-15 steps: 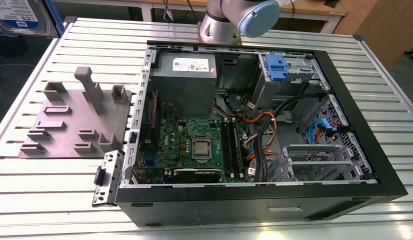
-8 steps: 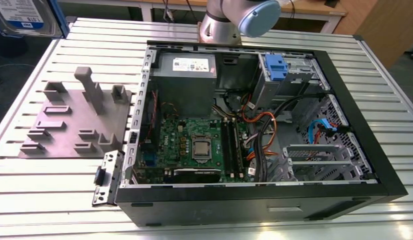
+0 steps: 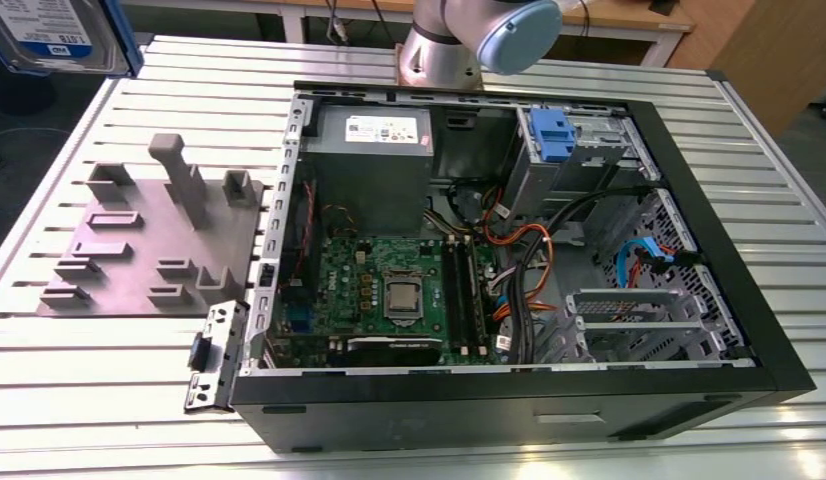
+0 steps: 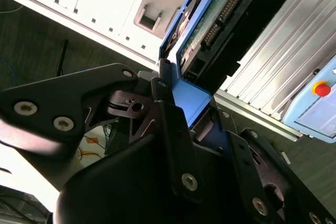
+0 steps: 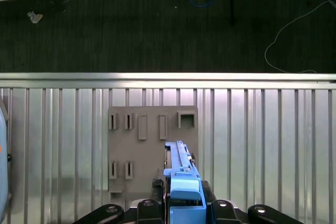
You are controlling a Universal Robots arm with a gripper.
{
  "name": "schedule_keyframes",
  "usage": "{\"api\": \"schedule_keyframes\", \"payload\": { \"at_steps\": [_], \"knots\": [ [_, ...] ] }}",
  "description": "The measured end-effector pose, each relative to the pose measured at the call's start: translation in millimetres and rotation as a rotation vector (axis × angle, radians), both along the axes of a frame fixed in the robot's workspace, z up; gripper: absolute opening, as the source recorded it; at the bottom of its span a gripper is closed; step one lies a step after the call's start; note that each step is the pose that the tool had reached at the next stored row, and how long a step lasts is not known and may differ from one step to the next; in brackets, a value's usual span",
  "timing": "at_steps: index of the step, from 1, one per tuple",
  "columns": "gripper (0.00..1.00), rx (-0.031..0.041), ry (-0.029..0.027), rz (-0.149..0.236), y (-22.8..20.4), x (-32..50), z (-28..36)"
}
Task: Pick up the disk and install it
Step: 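Pick up the disk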
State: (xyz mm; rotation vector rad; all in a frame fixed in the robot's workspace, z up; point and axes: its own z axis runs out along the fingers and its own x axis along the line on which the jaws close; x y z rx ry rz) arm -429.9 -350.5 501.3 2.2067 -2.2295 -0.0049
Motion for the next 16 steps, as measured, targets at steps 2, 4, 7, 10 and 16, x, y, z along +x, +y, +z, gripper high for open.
{"api": "schedule_keyframes", "payload": {
  "at_steps": [2,4,7,10,16],
  "knots": [
    [0.36,0.0,0.0,0.0,0.0,0.0,0.0],
    [0.36,0.0,0.0,0.0,0.0,0.1,0.0],
    [0.36,0.0,0.0,0.0,0.0,0.2,0.0],
    [0.36,0.0,0.0001,0.0,-0.1,0.2,0.0],
    [0.36,0.0,0.0,0.0,-5.9,0.2,0.0]
  ]
}}
